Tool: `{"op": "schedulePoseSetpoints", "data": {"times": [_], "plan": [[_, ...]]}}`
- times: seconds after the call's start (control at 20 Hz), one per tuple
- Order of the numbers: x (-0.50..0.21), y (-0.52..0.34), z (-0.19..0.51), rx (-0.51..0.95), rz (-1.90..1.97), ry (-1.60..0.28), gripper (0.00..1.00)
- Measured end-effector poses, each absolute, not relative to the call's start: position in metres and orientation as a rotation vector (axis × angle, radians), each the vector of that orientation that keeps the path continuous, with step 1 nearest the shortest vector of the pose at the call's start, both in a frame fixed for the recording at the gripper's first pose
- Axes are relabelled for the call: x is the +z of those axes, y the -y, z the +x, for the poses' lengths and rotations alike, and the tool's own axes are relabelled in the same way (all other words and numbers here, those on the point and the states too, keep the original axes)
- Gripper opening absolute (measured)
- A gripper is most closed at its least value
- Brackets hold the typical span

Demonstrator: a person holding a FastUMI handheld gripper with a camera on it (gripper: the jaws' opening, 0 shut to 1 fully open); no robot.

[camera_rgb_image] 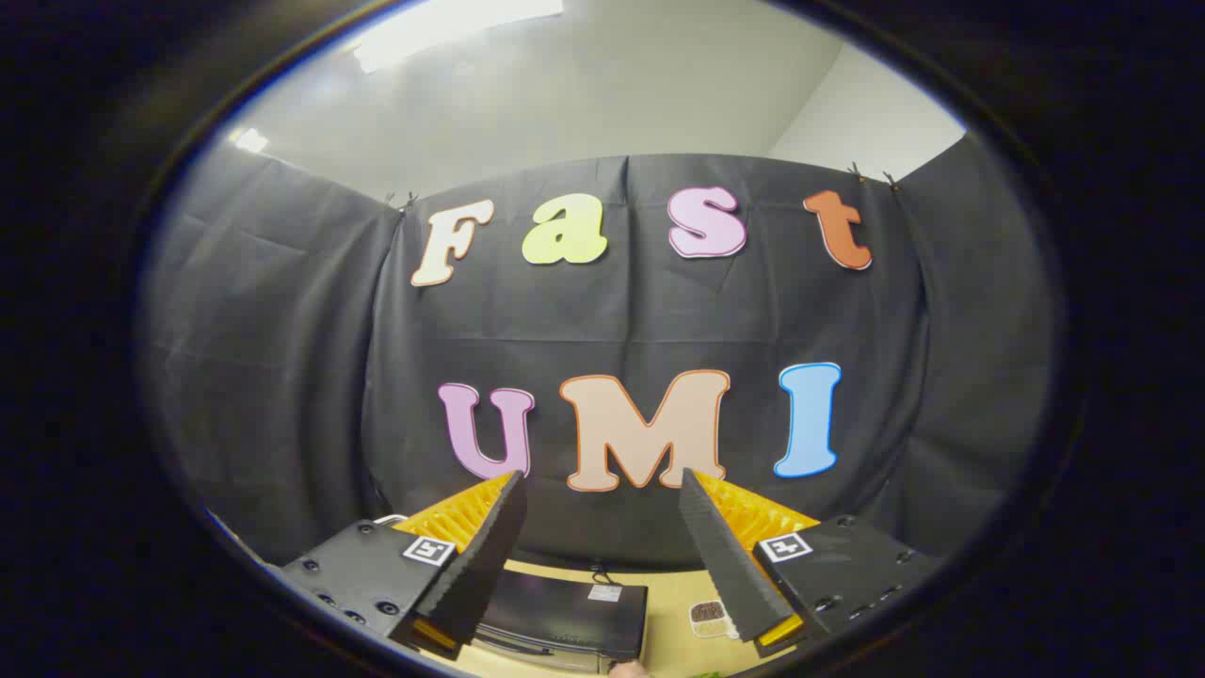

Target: Open the toaster oven, put the food inside, and close the toaster oven door.

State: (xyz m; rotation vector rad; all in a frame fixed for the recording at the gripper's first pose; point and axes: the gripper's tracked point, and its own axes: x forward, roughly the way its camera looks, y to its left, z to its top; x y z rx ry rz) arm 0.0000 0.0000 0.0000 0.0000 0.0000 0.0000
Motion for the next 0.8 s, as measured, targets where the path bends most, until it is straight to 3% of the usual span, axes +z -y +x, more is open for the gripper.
{"op": "schedulePoseSetpoints", "data": {"times": [0.8], "plan": [[-0.014,-0.027,0.012,0.014,-0.030,-0.028,1.00]]}}
